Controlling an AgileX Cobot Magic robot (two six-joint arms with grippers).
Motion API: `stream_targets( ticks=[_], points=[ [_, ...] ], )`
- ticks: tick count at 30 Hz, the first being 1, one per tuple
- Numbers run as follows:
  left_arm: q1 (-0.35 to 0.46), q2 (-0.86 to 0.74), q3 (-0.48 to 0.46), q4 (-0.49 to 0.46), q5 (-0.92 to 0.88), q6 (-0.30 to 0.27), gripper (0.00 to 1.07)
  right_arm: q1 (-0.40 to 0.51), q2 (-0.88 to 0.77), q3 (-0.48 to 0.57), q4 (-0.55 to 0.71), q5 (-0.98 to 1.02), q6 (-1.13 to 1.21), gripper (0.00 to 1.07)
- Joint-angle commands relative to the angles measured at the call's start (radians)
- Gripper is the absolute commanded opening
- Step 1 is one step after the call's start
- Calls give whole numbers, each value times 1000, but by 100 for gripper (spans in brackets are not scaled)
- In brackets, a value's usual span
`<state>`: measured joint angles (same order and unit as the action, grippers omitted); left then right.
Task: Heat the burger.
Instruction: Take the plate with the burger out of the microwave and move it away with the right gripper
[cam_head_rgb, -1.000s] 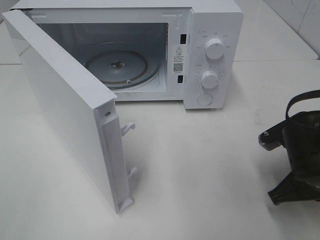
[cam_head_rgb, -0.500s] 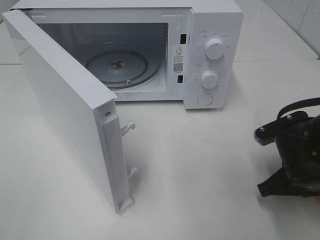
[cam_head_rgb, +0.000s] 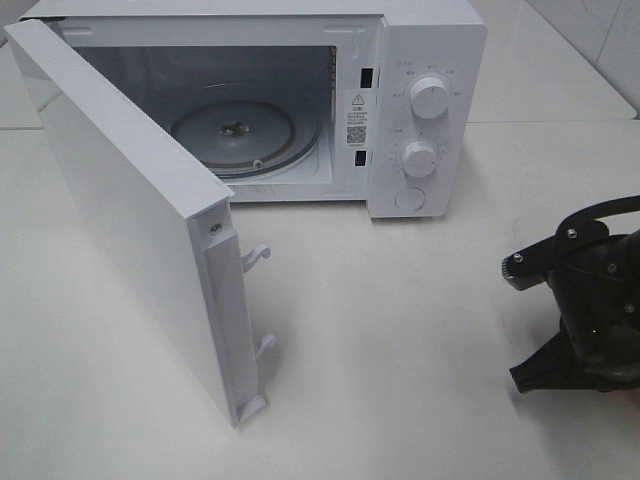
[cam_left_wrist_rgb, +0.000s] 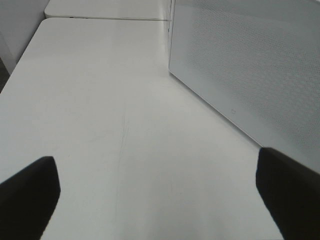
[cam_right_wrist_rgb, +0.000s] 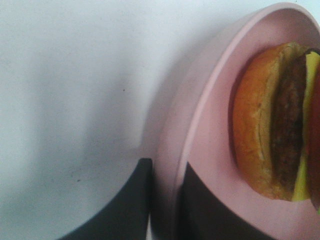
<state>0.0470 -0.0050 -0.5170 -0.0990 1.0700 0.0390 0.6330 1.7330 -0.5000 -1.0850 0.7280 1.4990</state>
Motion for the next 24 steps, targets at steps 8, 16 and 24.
stream_targets(
  ticks=[8, 16, 24],
  points=[
    [5, -17, 1, -4, 2, -2, 100, -5, 84, -5, -20, 26, -22, 13],
    [5, -17, 1, -4, 2, -2, 100, -2, 79, -6, -7, 19, -20, 36],
    [5, -17, 1, -4, 2, -2, 100, -2, -26, -6, 77, 4, -153, 52]
  ],
)
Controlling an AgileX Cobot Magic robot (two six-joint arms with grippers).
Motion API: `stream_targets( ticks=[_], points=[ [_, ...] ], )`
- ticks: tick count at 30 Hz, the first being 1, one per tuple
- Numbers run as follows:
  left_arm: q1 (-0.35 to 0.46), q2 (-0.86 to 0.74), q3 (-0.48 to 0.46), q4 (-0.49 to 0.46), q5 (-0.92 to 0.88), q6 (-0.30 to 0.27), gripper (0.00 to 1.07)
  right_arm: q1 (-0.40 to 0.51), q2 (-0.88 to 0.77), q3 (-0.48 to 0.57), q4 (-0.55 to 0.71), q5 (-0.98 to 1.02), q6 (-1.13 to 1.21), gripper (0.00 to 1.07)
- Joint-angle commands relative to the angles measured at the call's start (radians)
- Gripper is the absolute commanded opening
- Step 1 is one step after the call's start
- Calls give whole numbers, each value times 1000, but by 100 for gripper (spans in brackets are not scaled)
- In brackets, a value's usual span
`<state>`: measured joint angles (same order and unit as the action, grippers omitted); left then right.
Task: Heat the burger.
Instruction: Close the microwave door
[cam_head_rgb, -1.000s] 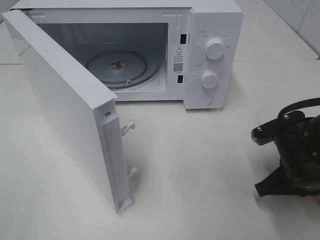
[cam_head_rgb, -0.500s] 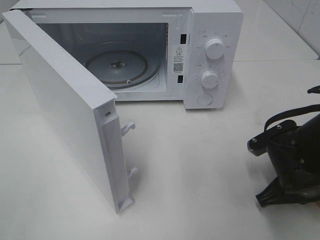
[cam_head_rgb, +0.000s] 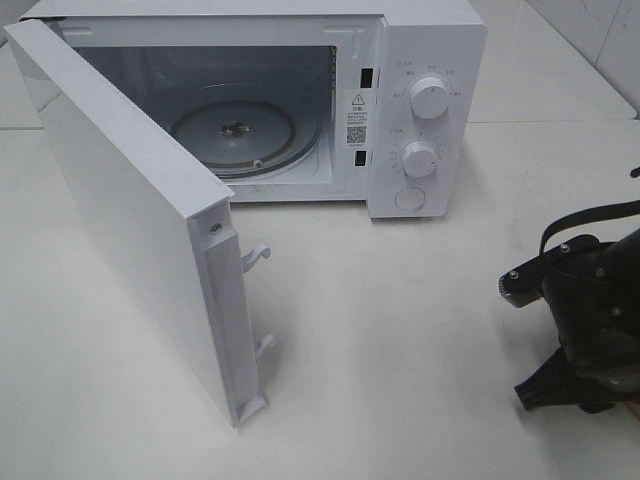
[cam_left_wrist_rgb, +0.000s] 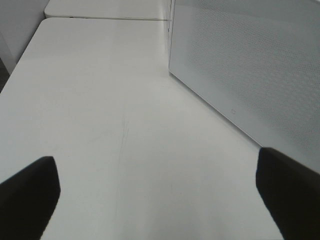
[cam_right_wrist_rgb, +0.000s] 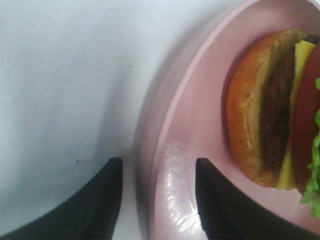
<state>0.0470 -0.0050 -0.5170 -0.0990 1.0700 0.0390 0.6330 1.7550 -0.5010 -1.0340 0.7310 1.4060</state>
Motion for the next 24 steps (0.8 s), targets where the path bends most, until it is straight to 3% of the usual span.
stream_targets(
  ticks=[1, 6, 9, 14, 17, 19, 22, 24],
  points=[
    [5, -17, 1, -4, 2, -2, 100, -2, -48, -5, 26, 1, -60, 52],
    [5, -17, 1, -4, 2, -2, 100, -2, -199, -5, 216, -46, -343, 54],
    [5, -17, 1, -4, 2, -2, 100, -2, -223, -5, 233, -52, -385, 55],
    [5, -17, 1, -4, 2, -2, 100, -2, -412, -5, 348, -54, -581, 67],
    [5, -17, 1, -4, 2, -2, 100, -2, -442, -5, 368, -52, -618, 70],
    [5, -17, 1, -4, 2, -2, 100, -2, -542, -5, 496, -51, -790, 78],
    [5, -17, 1, -4, 2, -2, 100, -2, -568, -5, 537, -51, -841, 79],
    [5, -17, 1, -4, 2, -2, 100, -2, -663, -12, 671, -34, -994, 79]
  ],
)
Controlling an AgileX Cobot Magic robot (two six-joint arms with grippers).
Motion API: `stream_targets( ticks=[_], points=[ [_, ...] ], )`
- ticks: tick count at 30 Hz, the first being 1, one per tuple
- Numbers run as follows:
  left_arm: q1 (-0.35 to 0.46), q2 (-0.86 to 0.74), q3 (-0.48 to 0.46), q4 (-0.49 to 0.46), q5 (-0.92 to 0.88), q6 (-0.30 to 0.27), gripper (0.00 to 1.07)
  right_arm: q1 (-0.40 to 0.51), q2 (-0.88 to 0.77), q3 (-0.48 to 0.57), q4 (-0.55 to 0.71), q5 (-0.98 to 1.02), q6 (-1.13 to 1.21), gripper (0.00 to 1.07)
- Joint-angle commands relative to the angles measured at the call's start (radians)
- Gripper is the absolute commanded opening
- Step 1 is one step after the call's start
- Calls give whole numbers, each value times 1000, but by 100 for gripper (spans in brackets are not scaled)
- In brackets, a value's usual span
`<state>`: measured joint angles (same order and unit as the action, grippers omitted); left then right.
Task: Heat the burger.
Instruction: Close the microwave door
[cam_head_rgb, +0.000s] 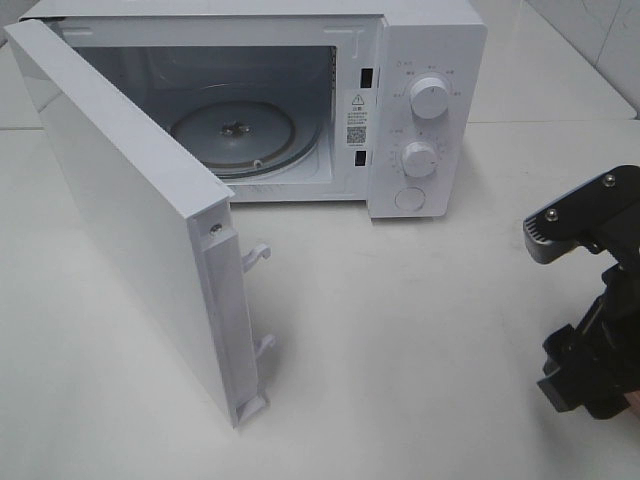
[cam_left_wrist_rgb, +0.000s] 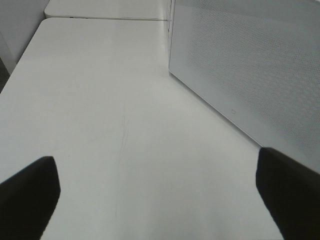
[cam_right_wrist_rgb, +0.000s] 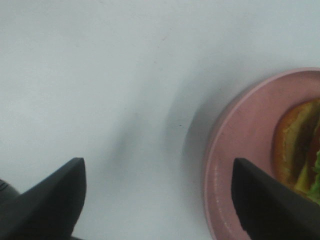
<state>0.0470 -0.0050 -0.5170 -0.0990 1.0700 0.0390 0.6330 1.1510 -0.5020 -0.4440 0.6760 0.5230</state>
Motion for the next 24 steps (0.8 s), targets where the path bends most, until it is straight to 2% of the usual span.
stream_targets(
  ticks=[1, 6, 9, 11, 20, 23, 24],
  points=[
    [5, -17, 1, -4, 2, -2, 100, -2, -59, -11, 81, 21, -111, 79],
    [5, -17, 1, -4, 2, -2, 100, -2, -175, -109, 223, 148, -229, 78],
    [5, -17, 1, -4, 2, -2, 100, -2, -194, -133, 241, 175, -245, 77],
    [5, -17, 1, -4, 2, -2, 100, -2, -267, -207, 282, 269, -289, 76],
    [5, -17, 1, -4, 2, -2, 100, -10, -476, -223, 289, 352, -320, 76],
    [5, -17, 1, -4, 2, -2, 100, -58, -539, -223, 303, 376, -323, 76],
    [5, -17, 1, -4, 2, -2, 100, -100, -580, -223, 307, 399, -337, 76]
  ],
)
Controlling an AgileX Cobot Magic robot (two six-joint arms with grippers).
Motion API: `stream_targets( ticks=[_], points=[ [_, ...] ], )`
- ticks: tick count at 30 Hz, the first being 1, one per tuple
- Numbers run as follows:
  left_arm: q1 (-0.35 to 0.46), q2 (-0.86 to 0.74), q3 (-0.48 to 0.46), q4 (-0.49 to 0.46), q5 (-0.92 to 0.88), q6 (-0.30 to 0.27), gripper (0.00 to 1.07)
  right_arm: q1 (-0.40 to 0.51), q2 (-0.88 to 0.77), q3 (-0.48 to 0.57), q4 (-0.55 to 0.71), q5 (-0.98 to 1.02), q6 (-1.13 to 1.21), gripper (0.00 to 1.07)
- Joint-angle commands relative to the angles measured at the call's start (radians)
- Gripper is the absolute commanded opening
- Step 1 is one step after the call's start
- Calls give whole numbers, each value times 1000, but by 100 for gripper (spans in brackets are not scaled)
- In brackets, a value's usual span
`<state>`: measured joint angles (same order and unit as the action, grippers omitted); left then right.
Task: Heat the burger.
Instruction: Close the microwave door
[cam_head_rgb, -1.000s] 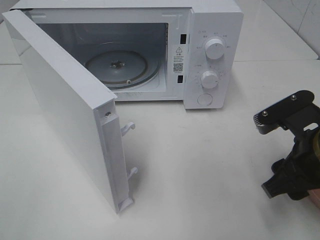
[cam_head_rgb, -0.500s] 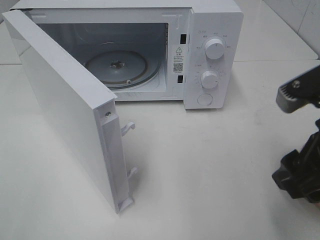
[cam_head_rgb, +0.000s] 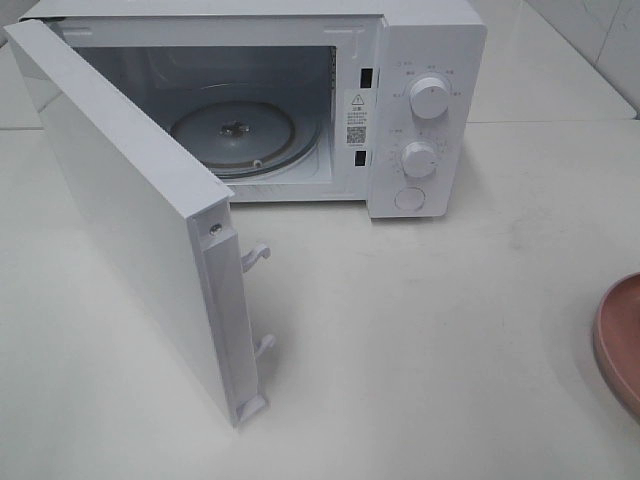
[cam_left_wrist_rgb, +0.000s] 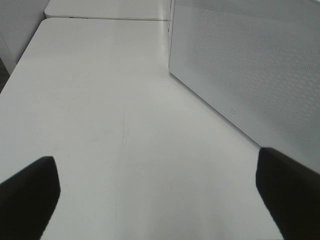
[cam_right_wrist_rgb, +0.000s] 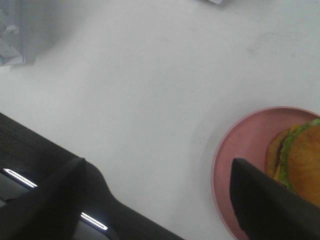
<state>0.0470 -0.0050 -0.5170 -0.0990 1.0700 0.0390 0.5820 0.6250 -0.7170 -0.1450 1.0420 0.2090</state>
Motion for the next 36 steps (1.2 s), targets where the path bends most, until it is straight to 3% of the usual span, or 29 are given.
stream_targets(
  ticks=[1, 8, 13, 24, 36],
  points=[
    [5, -17, 1, -4, 2, -2, 100, -73, -74, -8, 11, 41, -30, 76],
    [5, -17, 1, -4, 2, -2, 100, -202, -198, -1, 58, 54, -57, 76],
    [5, -17, 1, -4, 2, -2, 100, -328, -350, 87, 95, 21, -95, 76],
    [5, -17, 1, -4, 2, -2, 100, -449, -538, 211, 125, -32, -96, 76],
    [5, -15, 1, -4, 2, -2, 100, -534, -659, 219, 145, -45, -115, 75]
  ],
)
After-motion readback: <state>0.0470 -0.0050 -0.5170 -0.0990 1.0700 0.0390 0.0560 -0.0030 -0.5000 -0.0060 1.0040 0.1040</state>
